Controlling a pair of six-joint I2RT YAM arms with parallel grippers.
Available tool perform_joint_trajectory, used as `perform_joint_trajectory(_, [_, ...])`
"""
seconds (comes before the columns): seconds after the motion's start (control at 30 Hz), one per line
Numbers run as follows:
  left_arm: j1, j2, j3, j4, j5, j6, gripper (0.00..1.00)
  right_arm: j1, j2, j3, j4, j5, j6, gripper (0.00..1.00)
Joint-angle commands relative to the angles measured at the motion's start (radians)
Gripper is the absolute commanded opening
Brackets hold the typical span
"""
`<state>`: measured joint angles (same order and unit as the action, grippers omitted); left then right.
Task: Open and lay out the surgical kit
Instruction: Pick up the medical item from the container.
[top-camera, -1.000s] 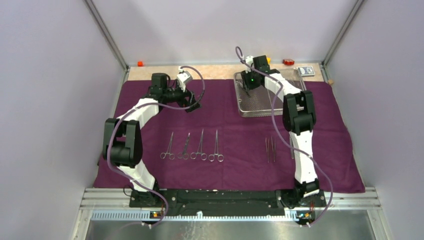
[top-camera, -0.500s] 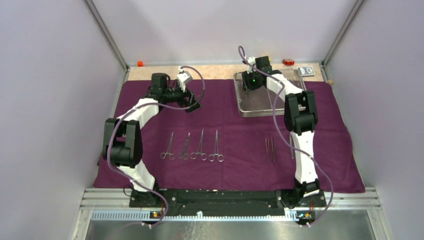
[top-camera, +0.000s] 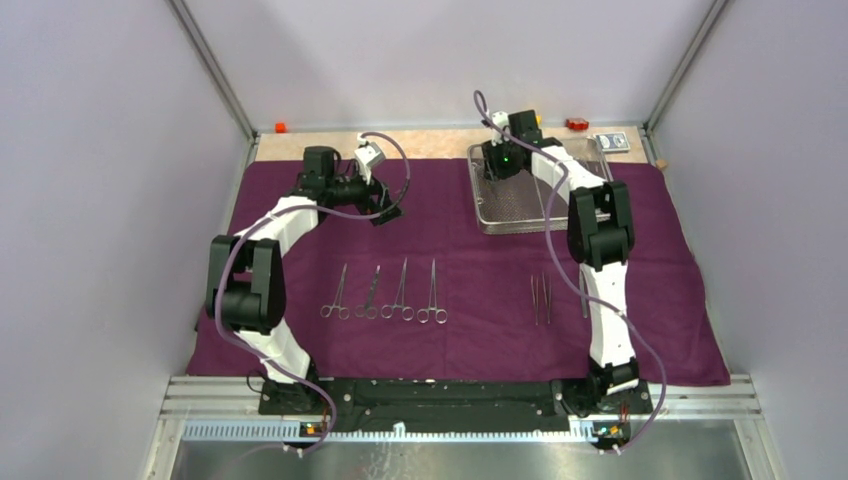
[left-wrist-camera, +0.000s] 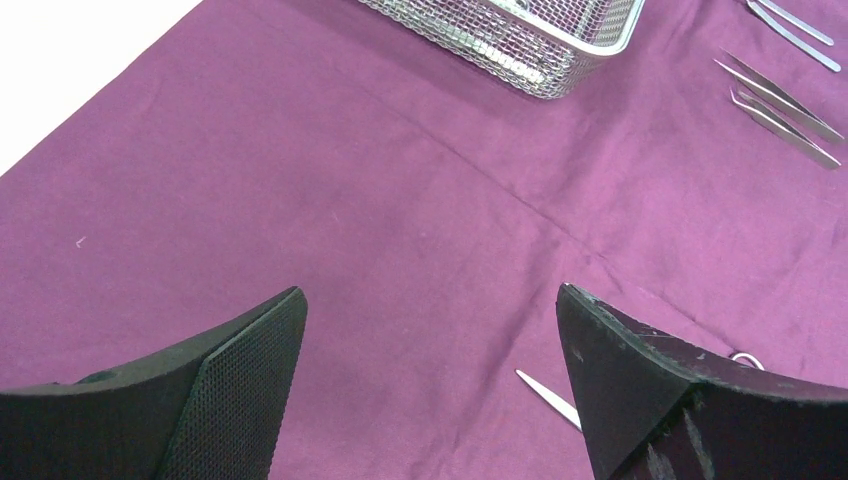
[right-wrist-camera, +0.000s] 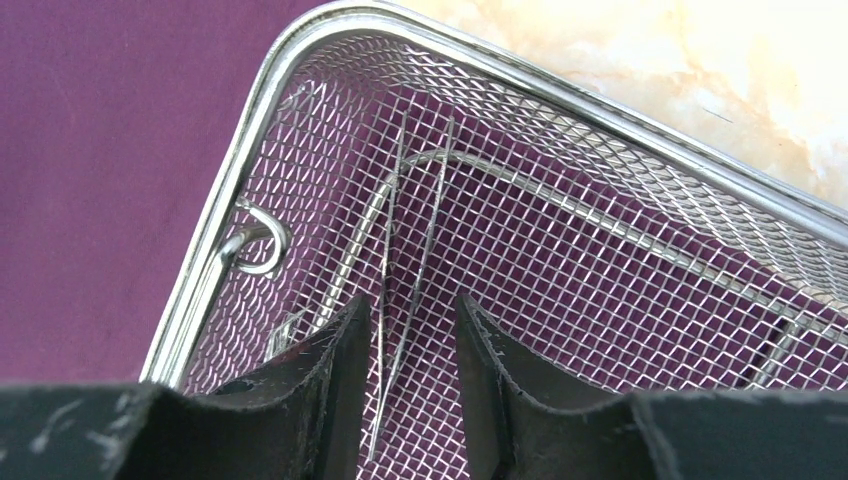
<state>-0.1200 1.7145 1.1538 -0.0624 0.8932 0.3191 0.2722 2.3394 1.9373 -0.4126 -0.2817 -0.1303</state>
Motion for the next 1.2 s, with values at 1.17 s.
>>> perform_joint_trajectory(1.17, [0.011,0.030,0.022,0.032,0.056,-0.017,0.99,0.050,-0.028,-0.023,-0.018,0.102,-0.059,0.15])
